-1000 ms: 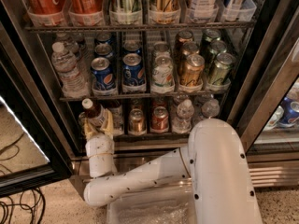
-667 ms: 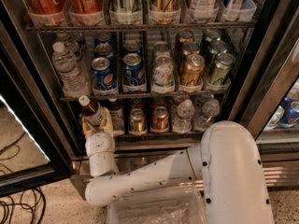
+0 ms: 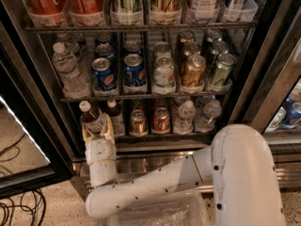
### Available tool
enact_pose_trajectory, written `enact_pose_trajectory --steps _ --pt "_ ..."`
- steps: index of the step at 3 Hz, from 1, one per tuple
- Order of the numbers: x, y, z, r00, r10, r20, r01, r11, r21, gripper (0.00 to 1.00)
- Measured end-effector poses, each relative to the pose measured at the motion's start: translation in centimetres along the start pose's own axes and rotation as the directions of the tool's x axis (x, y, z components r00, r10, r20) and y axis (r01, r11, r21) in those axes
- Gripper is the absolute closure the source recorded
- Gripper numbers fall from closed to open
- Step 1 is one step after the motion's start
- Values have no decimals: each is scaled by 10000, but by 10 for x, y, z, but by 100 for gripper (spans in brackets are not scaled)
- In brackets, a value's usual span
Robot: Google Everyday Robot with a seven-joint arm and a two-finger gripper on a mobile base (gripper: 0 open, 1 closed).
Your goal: Pick blue plastic bottle from bottom shelf of fridge
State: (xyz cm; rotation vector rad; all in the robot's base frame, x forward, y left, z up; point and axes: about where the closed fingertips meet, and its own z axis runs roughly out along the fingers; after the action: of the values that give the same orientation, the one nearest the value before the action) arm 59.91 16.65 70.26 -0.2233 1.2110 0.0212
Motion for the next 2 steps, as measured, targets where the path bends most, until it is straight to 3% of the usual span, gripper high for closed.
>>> enact_pose_trajectory --steps 2 --pt "-1 -3 -16 9997 167 -168 -168 9998 -67 100"
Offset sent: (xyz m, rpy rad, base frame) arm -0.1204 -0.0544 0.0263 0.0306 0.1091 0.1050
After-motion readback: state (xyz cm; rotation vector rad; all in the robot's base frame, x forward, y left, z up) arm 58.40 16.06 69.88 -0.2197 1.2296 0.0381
